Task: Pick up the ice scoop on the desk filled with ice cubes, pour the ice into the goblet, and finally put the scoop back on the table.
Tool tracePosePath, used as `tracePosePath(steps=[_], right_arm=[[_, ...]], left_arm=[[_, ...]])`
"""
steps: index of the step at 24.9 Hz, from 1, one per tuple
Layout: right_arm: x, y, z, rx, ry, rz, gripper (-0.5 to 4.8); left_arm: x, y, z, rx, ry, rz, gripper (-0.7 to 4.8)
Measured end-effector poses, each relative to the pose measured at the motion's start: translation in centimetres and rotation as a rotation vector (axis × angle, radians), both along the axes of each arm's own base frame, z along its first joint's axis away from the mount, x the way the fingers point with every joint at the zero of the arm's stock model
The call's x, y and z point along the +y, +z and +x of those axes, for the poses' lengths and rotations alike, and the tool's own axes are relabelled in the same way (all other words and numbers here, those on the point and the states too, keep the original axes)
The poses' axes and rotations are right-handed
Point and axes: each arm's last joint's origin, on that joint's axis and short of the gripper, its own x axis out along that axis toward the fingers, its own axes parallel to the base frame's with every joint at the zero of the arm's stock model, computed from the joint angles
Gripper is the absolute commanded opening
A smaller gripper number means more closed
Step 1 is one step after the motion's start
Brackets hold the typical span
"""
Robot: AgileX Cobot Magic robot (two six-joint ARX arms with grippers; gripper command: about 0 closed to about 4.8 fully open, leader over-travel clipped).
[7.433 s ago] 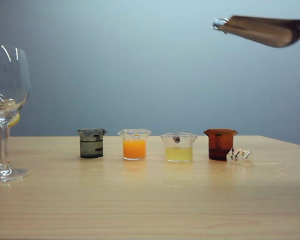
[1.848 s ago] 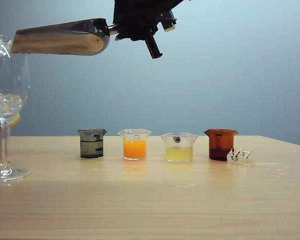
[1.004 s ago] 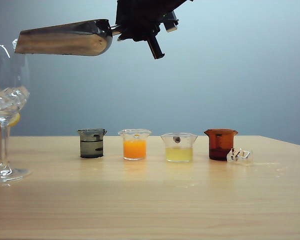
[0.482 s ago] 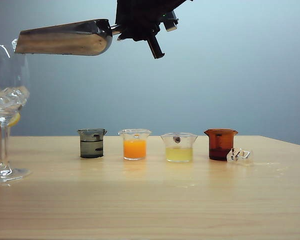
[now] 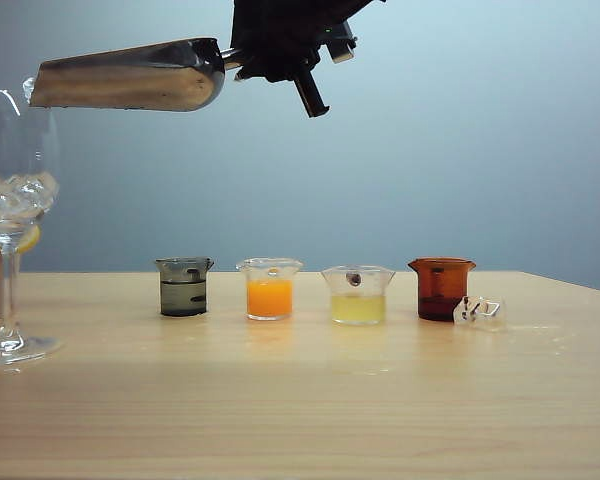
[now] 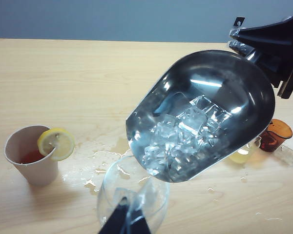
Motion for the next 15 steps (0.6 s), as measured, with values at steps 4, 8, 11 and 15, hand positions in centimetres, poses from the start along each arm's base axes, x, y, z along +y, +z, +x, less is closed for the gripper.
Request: tracePosePath(steps=[4, 8, 11, 15], right_arm=[[0.0, 0.0, 0.0, 0.000, 0.000, 0.000, -0.06], [0.0, 0.4, 0.0, -0.007, 0.002, -0.005, -0.06], [0.0, 1.6, 0.0, -0.051, 0.004, -0.006, -0.06], [0.0, 1.4, 0.0, -0.040, 0.005, -0.024, -0.06]], left_arm=[[0.0, 0.0, 0.0, 0.000, 0.000, 0.000, -0.06], [0.0, 0.0, 0.0, 0.000, 0.000, 0.000, -0.05], [0.0, 0.0, 0.0, 0.000, 0.001, 0.000, -0.06], [0.0, 0.0, 0.0, 0.000, 0.001, 0.000, -0.06]])
